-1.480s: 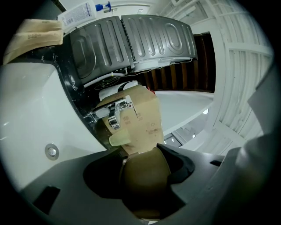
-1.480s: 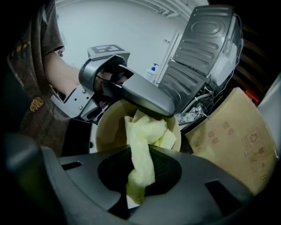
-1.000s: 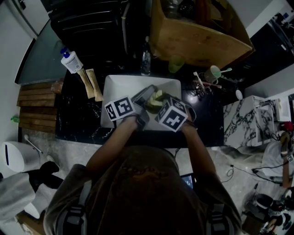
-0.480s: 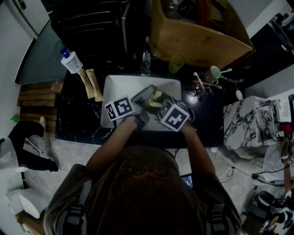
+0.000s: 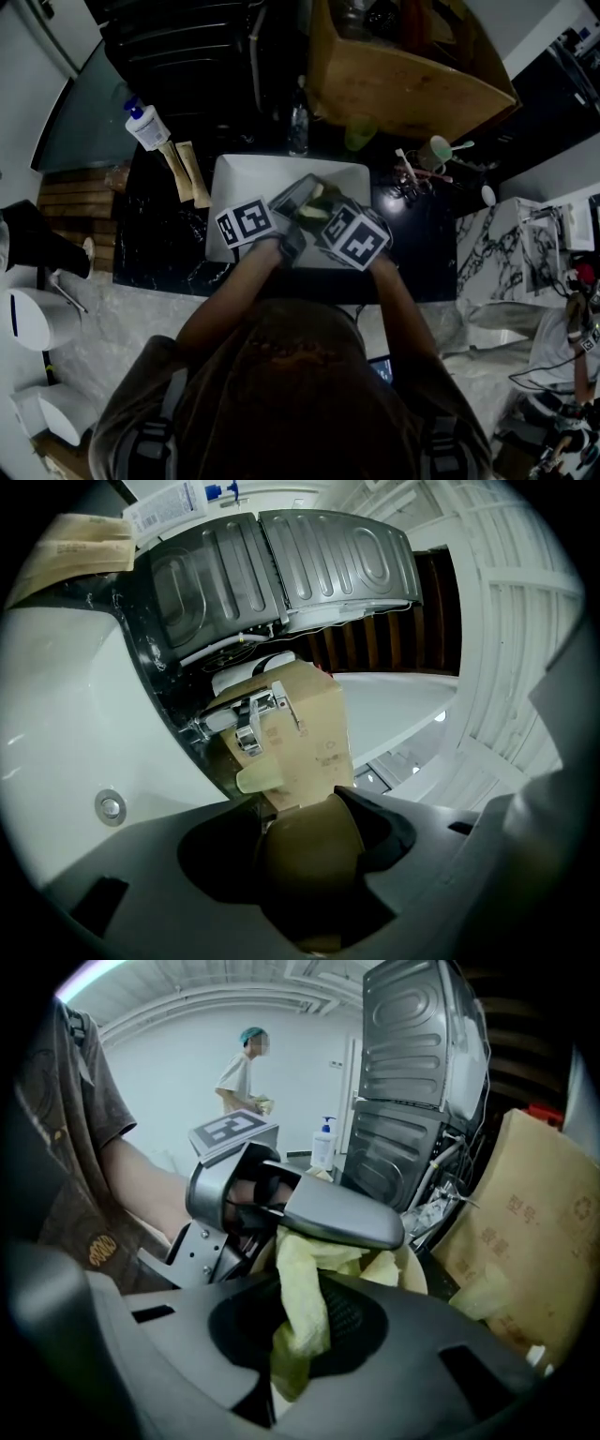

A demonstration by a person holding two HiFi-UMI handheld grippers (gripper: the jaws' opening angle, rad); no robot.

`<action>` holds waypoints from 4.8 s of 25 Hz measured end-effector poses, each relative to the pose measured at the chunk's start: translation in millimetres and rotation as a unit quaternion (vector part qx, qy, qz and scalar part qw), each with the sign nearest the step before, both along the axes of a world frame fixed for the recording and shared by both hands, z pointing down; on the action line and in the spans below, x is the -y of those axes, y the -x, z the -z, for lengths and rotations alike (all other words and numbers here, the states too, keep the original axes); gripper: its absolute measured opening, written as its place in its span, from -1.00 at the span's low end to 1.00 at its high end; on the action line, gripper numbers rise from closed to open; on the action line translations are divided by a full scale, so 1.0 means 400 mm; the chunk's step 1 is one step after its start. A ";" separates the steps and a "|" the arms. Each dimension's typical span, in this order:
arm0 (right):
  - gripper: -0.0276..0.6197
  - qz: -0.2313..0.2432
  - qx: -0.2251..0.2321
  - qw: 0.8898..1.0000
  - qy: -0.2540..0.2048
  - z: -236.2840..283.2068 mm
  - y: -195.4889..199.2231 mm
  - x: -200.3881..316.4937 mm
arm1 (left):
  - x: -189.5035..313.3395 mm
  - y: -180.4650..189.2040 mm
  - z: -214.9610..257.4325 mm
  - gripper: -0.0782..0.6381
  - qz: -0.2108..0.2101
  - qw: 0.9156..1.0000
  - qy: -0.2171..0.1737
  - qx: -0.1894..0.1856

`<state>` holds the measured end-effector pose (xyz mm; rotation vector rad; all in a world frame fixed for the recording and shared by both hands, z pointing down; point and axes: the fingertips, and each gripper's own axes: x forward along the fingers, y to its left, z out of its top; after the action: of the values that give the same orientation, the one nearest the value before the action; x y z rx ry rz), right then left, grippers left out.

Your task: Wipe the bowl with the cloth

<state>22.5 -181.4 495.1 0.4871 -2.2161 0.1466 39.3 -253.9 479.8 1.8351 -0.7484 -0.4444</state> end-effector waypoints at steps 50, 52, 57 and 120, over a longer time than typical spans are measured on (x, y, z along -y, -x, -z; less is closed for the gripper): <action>-0.81 -0.075 -0.031 0.995 -0.059 0.023 -0.133 0.087 | 0.006 0.026 -0.025 -0.09 0.021 0.999 0.030 -0.018; -0.81 -0.072 -0.034 0.995 -0.059 0.021 -0.134 0.083 | 0.007 0.028 -0.026 -0.09 0.023 0.999 0.030 -0.018; -0.81 -0.062 -0.045 0.995 -0.058 0.011 -0.133 0.070 | 0.009 0.032 -0.029 -0.09 0.026 0.999 0.030 -0.016; -0.81 -0.107 -0.018 0.979 -0.172 0.058 -0.063 0.106 | 0.011 0.056 0.001 -0.09 0.044 0.999 0.005 -0.022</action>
<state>47.9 -223.6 472.1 0.9104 -2.1562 -0.1350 16.9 -258.2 479.2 1.7818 -0.8022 -0.5348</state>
